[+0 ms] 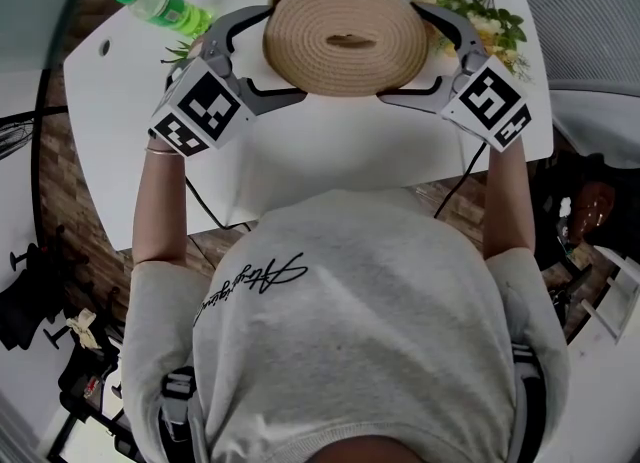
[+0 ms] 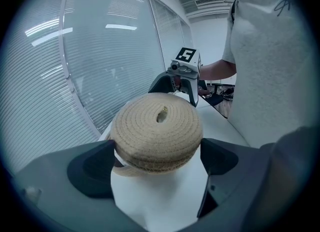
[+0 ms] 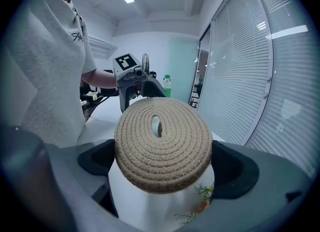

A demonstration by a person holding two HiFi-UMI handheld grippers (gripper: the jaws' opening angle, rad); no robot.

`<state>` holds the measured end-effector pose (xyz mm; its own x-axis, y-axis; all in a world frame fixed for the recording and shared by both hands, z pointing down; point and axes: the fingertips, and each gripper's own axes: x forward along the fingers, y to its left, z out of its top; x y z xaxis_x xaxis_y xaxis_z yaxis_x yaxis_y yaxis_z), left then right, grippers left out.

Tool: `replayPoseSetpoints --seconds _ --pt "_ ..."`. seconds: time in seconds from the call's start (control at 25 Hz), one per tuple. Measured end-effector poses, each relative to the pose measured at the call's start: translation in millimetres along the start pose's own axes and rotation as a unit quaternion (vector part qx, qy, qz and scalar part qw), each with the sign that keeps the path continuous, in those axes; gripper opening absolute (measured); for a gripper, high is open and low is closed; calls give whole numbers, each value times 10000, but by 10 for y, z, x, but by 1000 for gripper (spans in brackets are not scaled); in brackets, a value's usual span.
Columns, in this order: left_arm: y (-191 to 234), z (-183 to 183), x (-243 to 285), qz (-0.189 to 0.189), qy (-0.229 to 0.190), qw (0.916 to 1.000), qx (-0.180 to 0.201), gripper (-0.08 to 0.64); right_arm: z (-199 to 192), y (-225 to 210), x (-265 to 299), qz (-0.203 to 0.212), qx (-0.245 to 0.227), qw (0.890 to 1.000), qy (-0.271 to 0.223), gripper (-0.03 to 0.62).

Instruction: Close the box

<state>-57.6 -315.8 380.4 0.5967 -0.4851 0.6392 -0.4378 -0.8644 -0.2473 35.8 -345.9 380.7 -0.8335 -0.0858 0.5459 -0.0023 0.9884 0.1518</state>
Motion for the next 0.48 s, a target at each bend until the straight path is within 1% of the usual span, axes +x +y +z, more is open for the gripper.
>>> replayPoseSetpoints --seconds 0.48 --pt "216 1 96 -2 27 10000 1 529 -16 -231 53 -3 5 10000 -13 594"
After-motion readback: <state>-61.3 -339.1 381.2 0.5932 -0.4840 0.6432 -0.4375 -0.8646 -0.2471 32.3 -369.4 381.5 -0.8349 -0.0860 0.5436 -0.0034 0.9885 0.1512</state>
